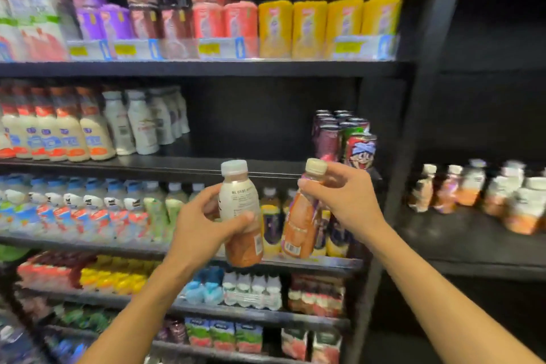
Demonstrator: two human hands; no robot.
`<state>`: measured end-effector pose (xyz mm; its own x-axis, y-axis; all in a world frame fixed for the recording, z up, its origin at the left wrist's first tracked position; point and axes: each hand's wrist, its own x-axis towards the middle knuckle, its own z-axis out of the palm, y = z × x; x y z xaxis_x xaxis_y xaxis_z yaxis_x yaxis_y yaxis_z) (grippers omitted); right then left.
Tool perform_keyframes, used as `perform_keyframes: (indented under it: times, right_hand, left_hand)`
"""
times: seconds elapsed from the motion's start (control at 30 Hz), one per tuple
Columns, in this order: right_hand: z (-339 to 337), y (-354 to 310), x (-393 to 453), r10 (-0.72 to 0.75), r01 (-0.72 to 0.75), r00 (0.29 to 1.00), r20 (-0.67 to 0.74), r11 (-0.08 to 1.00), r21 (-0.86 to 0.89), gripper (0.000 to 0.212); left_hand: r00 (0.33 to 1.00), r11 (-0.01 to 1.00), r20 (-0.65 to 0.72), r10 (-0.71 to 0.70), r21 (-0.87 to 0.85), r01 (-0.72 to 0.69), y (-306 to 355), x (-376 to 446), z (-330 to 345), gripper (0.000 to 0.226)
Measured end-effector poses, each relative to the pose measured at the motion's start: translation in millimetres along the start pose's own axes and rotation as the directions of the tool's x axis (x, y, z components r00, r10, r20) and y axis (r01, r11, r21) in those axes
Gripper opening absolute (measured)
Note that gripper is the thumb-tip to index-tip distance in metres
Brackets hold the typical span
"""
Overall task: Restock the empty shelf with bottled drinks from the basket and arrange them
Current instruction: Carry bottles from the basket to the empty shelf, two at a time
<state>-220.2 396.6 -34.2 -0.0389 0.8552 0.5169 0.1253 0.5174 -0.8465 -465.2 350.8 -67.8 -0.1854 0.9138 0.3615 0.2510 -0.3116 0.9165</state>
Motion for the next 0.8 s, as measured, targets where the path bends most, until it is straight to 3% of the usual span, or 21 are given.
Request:
perform_keyframes:
  times: [0.43,0.8]
  right_hand:
    - [-301.4,-20.2,-109.5,0.047,-0.133,0.958,-0.283,0.947,-0.292,0.020]
    - [-437.8,5.3,-144.0,0.030,-0.223,0.892,-0.450,0.897,-0.382,0.020]
  left_hand:
    - [0.944,0.993,0.323,0.063,-0.112,-0.027,79.3,-70.7,278.2,0.068]
    - [0.889,0.995,0.456,0.041,-0.100,0.006,73.4,-80.9,443.4,0.076]
